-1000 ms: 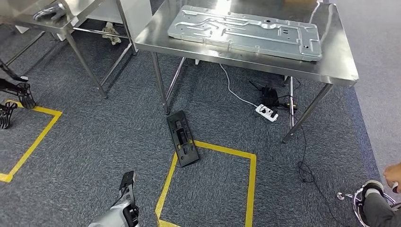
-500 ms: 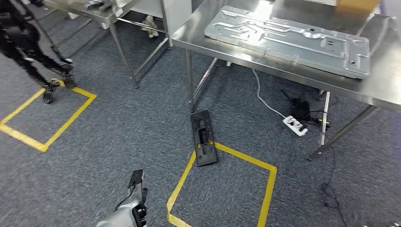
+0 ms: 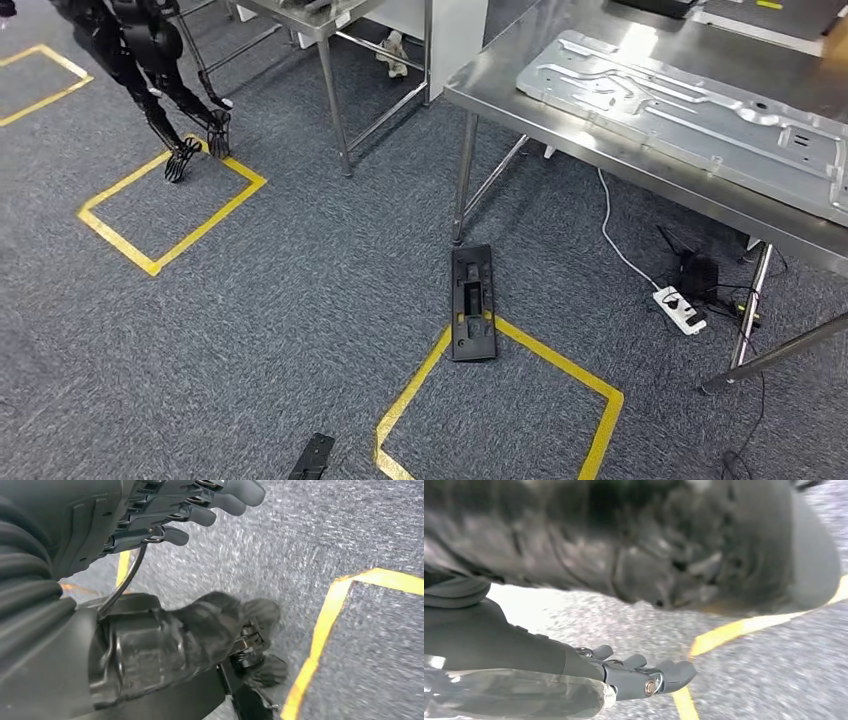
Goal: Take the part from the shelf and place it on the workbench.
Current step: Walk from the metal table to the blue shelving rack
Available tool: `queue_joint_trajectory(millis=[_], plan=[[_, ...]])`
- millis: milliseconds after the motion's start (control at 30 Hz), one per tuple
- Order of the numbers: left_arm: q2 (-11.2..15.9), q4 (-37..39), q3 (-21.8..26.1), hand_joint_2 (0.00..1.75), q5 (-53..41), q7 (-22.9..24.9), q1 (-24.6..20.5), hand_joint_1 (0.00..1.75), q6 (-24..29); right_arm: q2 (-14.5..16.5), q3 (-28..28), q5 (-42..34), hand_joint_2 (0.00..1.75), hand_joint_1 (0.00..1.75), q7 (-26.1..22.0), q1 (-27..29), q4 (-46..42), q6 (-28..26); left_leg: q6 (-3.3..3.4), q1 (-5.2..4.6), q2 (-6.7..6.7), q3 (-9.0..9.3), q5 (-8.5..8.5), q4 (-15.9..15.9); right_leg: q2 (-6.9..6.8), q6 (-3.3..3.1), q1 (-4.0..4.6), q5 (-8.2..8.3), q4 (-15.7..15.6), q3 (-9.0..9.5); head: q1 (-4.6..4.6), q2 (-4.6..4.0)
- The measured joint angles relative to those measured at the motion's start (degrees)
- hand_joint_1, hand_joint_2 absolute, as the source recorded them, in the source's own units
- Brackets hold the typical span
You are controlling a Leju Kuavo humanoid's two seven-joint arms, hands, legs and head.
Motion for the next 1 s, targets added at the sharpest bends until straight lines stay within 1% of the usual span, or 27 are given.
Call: queue_joint_trajectory(millis=[33,100,133,167,200,233,267,300,333,367,433,467,533,567,600,633,667,700,733,767,800,833,867,900,933,967,1000], plan=[[-0.2,0.6,0.1,0.00,0.7,-1.0,-0.1,0.00,-0.6,0.1,-0.6,-0.1,0.00,0.00,-0.6,0.0,0.0,-0.5,0.29,0.14,-0.46,0.23,0.16,-0.3,1.20,0.22,-0.10,-1.51,2.2,-0.80,0.11,0.00],[-0.5,1.3,0.2,0.00,1.1,-1.3,-0.4,0.00,-1.1,0.2,-1.4,0.4,0.00,0.00,-0.5,0.2,0.0,-1.7,0.64,0.15,-1.52,0.17,0.34,-0.3,4.02,0.37,-0.25,-5.39,9.6,-4.22,0.34,0.00],[-0.6,1.5,0.2,0.00,1.1,-1.0,-0.6,0.00,-1.2,0.2,-1.7,0.6,0.00,0.00,-0.1,0.3,0.0,-2.2,0.72,0.09,-2.24,0.07,0.40,-0.2,4.69,0.36,-0.26,-6.56,13.0,-5.88,0.44,0.00],[-0.6,1.6,0.2,0.00,1.0,-0.7,-0.8,0.00,-1.2,0.2,-1.9,0.8,0.00,0.00,0.4,0.4,0.0,-2.6,0.73,0.03,-3.03,0.02,0.40,-0.1,5.09,0.31,-0.26,-6.69,14.8,-6.82,0.44,0.00],[-0.7,1.7,0.1,0.00,0.9,-0.2,-0.8,0.00,-1.2,0.1,-2.2,0.8,0.00,0.00,0.8,0.5,0.0,-2.9,0.71,0.01,-3.87,0.00,0.38,0.0,5.35,0.21,-0.24,-5.65,14.4,-6.77,0.45,0.00],[-0.7,1.7,0.0,0.00,0.9,0.4,-0.8,0.00,-0.9,0.0,-2.4,0.7,0.00,0.00,1.1,0.6,0.0,-3.0,0.65,0.01,-4.67,0.01,0.34,0.2,5.74,0.06,-0.25,-3.70,11.9,-5.76,0.47,0.00],[-0.7,1.5,-0.1,0.00,0.8,1.2,-0.7,0.00,-0.5,-0.2,-2.7,0.6,0.00,0.00,1.3,0.6,0.0,-2.9,0.54,0.04,-5.43,-0.02,0.26,0.4,6.78,-0.16,-0.29,-1.53,8.1,-4.20,0.48,0.00],[-0.6,1.2,-0.4,0.00,0.6,2.0,-0.7,0.00,0.0,-0.5,-2.9,0.4,0.00,0.00,1.5,0.6,0.1,-2.8,0.37,-0.04,-6.12,-0.15,0.15,0.7,8.08,-0.36,-0.38,0.00,4.5,-2.72,0.46,0.00],[-0.5,0.7,-0.7,0.00,0.5,2.7,-0.6,0.00,0.5,-0.7,-3.1,0.2,0.00,0.00,1.7,0.6,0.1,-2.6,0.15,-0.08,-6.76,-0.37,0.10,0.9,9.15,-0.52,-0.43,0.85,1.9,-1.65,0.43,0.00],[-0.3,0.1,-1.0,0.00,0.4,3.3,-0.6,0.00,0.8,-0.9,-3.4,-0.2,0.00,0.00,1.9,0.6,0.1,-2.4,-0.10,-0.07,-7.32,-0.61,0.10,1.1,9.87,-0.63,-0.44,1.02,0.4,-1.10,0.41,0.00],[0.1,-0.7,-1.8,0.00,0.4,4.1,-0.4,0.00,1.0,-1.1,-3.7,-0.7,0.00,0.00,2.1,0.6,0.2,-2.1,-0.70,0.03,-8.46,-1.01,0.27,1.1,9.13,-0.95,-0.42,0.88,0.0,-0.77,0.38,0.00],[0.4,-1.0,-2.2,0.00,0.4,4.3,-0.3,0.00,0.9,-1.1,-3.8,-0.9,0.00,0.00,2.1,0.6,0.2,-2.1,-1.00,0.01,-8.06,-1.20,0.12,1.4,8.45,-1.23,-0.49,0.99,-0.3,-0.58,0.41,0.00],[0.7,-1.4,-3.0,0.00,0.5,4.5,-0.2,0.00,0.7,-1.2,-3.9,-1.1,0.00,0.00,2.2,0.6,0.2,-2.3,-1.69,-0.07,-5.26,-2.63,-1.73,4.2,7.07,-1.90,-0.68,1.28,-0.7,-0.27,-0.06,0.00],[0.9,-1.7,-3.4,0.00,0.5,4.6,-0.2,0.00,0.6,-1.3,-3.9,-1.2,0.00,0.00,2.3,0.6,0.3,-2.4,-2.01,0.03,-3.39,-4.00,-3.41,7.2,6.31,-2.13,-0.56,1.31,-0.8,-0.24,-0.27,0.00],[1.0,-2.0,-3.9,0.00,0.6,4.6,-0.3,0.00,0.6,-1.3,-4.0,-1.2,0.00,0.00,2.3,0.7,0.3,-2.6,-2.33,0.20,-2.29,-5.76,-5.18,10.8,5.55,-2.32,-0.48,1.28,-0.8,-0.26,-0.53,0.00],[1.2,-2.3,-4.4,0.00,0.7,4.7,-0.4,0.00,0.5,-1.3,-4.0,-1.2,0.00,0.00,2.4,0.7,0.3,-2.8,-2.58,0.38,-1.83,-7.38,-6.46,14.2,4.70,-2.46,-0.42,1.22,-0.8,-0.25,-0.55,0.00],[1.3,-2.5,-4.8,0.00,0.8,4.8,-0.4,0.00,0.5,-1.3,-4.0,-1.2,0.00,0.00,2.7,0.7,0.3,-3.0,-2.75,0.52,-1.65,-8.32,-6.81,16.2,3.85,-2.51,-0.41,1.14,-0.8,-0.21,-0.55,0.00],[1.5,-2.8,-5.2,0.00,0.9,4.9,-0.4,0.00,0.5,-1.3,-4.1,-1.2,0.00,0.00,2.9,0.7,0.4,-3.1,-2.83,0.61,-1.49,-8.28,-6.14,16.1,3.05,-2.50,-0.41,1.04,-0.8,-0.13,-0.57,0.00],[1.7,-3.1,-5.6,0.00,1.0,4.9,-0.3,0.00,0.5,-1.3,-4.1,-1.1,0.00,0.00,3.1,0.7,0.4,-3.2,-2.81,0.66,-1.18,-7.13,-4.61,14.0,2.33,-2.43,-0.42,0.93,-0.8,0.00,-0.57,0.00],[2.0,-3.4,-6.0,0.00,1.2,4.9,-0.3,0.00,0.5,-1.3,-4.1,-0.9,0.00,0.00,3.3,0.7,0.4,-3.2,-2.65,0.65,-0.42,-5.17,-2.72,10.4,1.65,-2.31,-0.41,0.79,-0.8,0.19,-0.58,0.00],[2.2,-3.7,-6.3,0.00,1.3,4.9,-0.3,0.00,0.5,-1.3,-4.1,-0.7,0.00,0.00,3.6,0.7,0.4,-3.2,-2.40,0.39,1.05,-3.11,-1.36,6.5,1.02,-2.08,-0.28,0.58,-0.7,0.40,-0.59,0.00],[2.5,-4.1,-6.6,0.00,1.5,4.9,-0.5,0.00,0.5,-1.3,-4.1,-0.3,0.00,0.00,3.9,0.7,0.4,-3.3,-2.04,0.13,2.26,-1.52,-0.52,3.6,0.44,-1.80,-0.13,0.38,-0.7,0.57,-0.56,0.00],[2.7,-4.4,-6.9,0.00,1.7,4.9,-0.6,0.00,0.6,-1.3,-4.1,0.1,0.00,0.00,4.2,0.7,0.4,-3.5,-1.71,-0.15,3.13,-0.64,-0.23,1.8,-0.16,-1.51,0.02,0.19,-0.6,0.71,-0.46,0.00],[2.8,-4.6,-7.1,0.00,1.9,4.9,-0.7,0.00,0.5,-1.3,-4.1,0.9,0.00,0.00,4.7,0.6,0.4,-3.7,-1.44,-0.42,3.34,-0.43,-0.36,1.1,-0.77,-1.23,0.15,0.05,-0.7,0.83,-0.35,0.00],[2.9,-4.8,-7.4,0.00,2.0,4.9,-0.7,0.00,0.5,-1.3,-3.9,1.8,0.00,0.00,5.2,0.5,0.4,-3.9,-1.13,-0.44,2.62,-0.48,-0.29,1.0,-1.44,-0.96,0.21,-0.04,-0.7,1.01,-0.27,0.00],[3.1,-4.9,-7.7,0.00,2.1,4.9,-0.6,0.00,0.4,-1.3,-3.6,3.1,0.00,0.00,5.8,0.4,0.4,-4.1,-0.85,-0.30,1.91,-0.38,-0.15,0.8,-1.54,-0.65,0.11,-0.27,-0.7,1.18,-0.19,0.00],[3.2,-5.0,-7.9,0.00,2.2,4.8,-0.5,0.00,0.3,-1.2,-3.2,4.2,0.00,0.00,6.4,0.3,0.4,-4.2,-0.51,-0.13,1.26,-0.19,0.00,0.5,-0.63,-0.36,0.01,-0.84,-0.2,1.16,-0.09,0.00]])
